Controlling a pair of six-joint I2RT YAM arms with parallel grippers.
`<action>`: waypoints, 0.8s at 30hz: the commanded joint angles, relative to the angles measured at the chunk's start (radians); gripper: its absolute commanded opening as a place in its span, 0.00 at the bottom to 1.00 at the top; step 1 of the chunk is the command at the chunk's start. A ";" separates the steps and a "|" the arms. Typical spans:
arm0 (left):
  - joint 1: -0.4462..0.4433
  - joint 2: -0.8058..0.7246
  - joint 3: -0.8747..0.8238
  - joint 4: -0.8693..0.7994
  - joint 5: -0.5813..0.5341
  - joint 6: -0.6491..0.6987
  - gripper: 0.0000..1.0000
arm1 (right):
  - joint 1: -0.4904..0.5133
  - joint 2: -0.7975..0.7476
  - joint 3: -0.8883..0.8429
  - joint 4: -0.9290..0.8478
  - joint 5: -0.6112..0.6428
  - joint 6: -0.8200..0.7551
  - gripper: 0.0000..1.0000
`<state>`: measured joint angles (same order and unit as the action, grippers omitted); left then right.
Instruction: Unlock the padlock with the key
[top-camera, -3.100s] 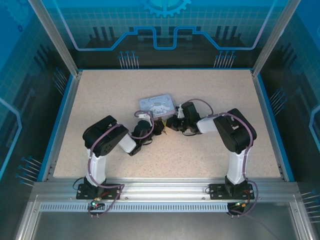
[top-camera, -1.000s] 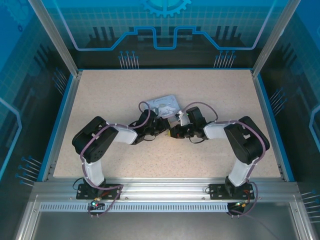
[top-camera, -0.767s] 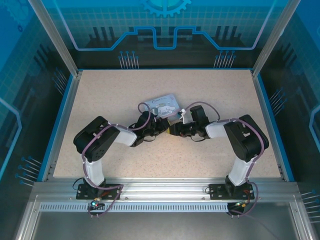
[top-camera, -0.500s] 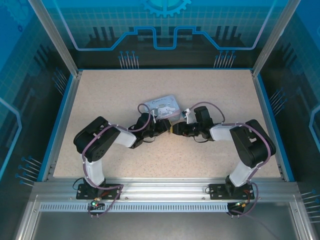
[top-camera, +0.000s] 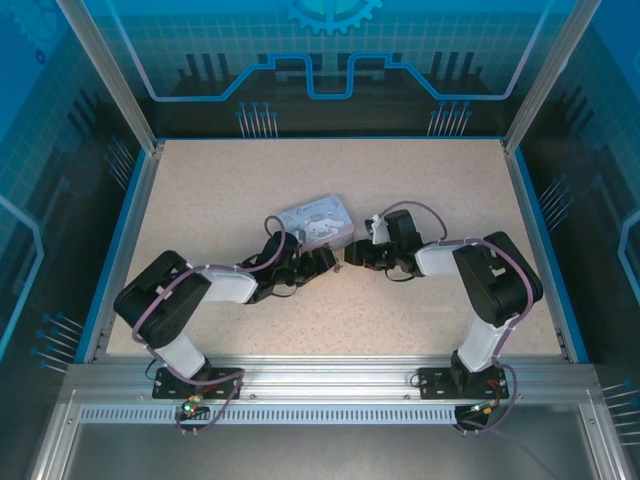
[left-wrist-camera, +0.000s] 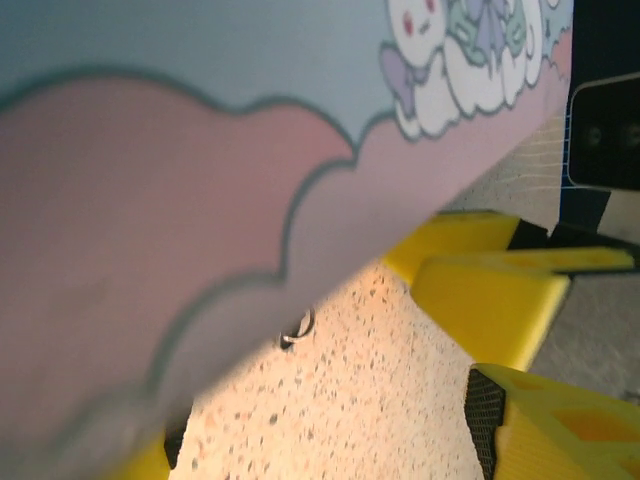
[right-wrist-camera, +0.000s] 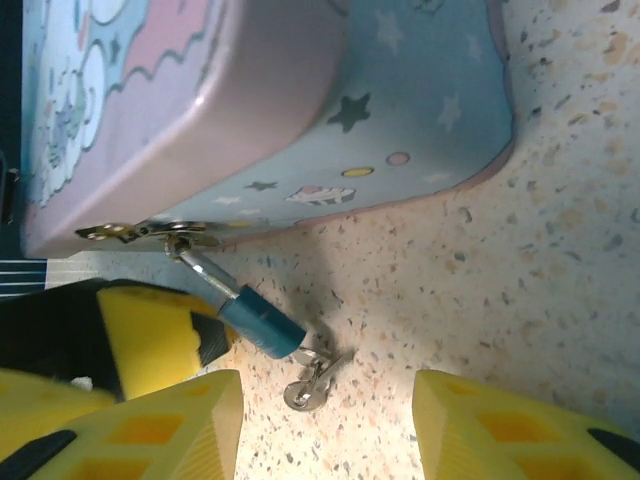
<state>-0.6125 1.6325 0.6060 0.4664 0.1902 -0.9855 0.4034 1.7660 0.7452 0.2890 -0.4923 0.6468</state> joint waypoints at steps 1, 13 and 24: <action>-0.007 -0.084 0.047 -0.179 0.015 0.051 0.77 | 0.029 0.009 0.031 -0.013 0.026 -0.029 0.50; 0.115 -0.181 0.204 -0.423 -0.001 0.120 0.81 | 0.172 -0.041 0.079 -0.184 0.278 -0.138 0.54; 0.275 -0.129 0.258 -0.467 0.035 0.127 0.81 | 0.356 -0.015 0.232 -0.404 0.684 -0.237 0.58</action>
<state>-0.3546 1.4803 0.8280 0.0322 0.1925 -0.8814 0.7258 1.7401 0.9348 -0.0200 0.0257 0.4538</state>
